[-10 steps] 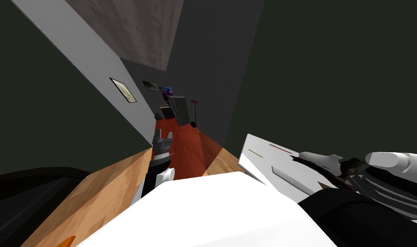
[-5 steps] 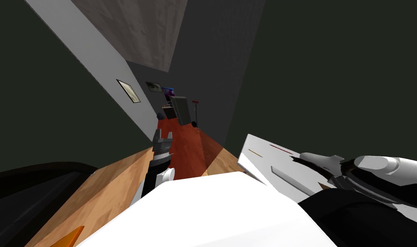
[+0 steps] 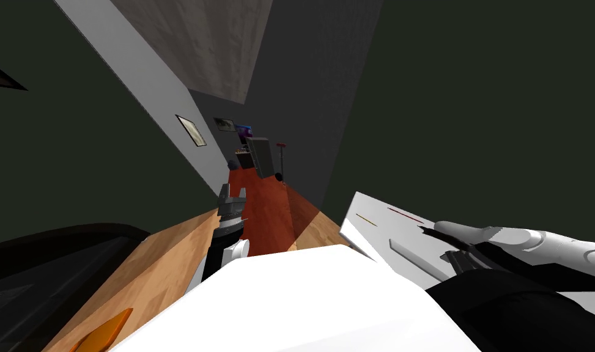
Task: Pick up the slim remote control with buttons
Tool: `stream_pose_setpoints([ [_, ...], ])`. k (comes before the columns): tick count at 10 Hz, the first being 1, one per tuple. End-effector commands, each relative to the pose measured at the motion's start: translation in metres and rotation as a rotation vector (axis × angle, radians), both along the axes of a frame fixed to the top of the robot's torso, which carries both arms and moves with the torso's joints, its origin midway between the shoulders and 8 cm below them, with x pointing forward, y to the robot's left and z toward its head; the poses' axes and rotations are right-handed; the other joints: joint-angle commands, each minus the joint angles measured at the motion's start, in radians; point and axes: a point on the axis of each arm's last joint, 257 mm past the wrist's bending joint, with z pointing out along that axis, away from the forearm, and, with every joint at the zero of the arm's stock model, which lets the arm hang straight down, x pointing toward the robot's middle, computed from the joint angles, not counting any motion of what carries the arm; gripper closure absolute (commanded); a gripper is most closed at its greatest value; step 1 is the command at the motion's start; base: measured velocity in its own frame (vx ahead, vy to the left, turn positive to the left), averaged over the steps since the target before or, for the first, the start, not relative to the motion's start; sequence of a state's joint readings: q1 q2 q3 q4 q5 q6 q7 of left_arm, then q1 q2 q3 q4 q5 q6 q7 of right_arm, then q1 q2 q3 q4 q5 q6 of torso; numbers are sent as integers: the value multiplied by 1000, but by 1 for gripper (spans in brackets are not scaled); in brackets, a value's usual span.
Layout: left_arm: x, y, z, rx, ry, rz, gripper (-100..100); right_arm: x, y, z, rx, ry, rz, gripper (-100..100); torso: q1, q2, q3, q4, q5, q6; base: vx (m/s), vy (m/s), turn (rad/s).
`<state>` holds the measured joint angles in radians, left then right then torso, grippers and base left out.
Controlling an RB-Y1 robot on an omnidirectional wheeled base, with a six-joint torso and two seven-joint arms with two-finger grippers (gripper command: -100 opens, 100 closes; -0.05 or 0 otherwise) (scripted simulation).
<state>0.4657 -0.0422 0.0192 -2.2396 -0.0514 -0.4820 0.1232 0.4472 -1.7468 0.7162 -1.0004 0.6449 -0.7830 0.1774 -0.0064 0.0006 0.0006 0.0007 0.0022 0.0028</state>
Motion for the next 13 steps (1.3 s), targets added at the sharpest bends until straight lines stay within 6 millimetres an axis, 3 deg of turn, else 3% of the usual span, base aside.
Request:
stream_pose_setpoints([
  [1,0,0,0,0,0,0,0,8,20,-19,54,-28,-15,-100,0,0,0,0,0,0,-1,-22,63],
  [3,0,0,0,0,0,0,0,11,33,-30,87,-40,-23,-100,-1,-1,0,0,0,0,9,-29,49],
  [4,0,0,0,0,0,0,0,10,30,-27,76,-37,-21,-100,-1,-1,-1,0,-1,0,8,-14,9],
  [5,0,0,0,0,0,0,0,10,31,-28,78,-37,-21,0,-1,-1,-1,0,0,0,0,0,0],
  [6,0,0,0,0,0,0,0,6,28,-30,77,-38,-55,-100,0,-1,0,0,0,0,-69,-8,224],
  [13,0,0,0,0,0,0,0,-28,16,-46,70,-47,-292,-100,0,11,7,3,0,0,-187,0,354],
])
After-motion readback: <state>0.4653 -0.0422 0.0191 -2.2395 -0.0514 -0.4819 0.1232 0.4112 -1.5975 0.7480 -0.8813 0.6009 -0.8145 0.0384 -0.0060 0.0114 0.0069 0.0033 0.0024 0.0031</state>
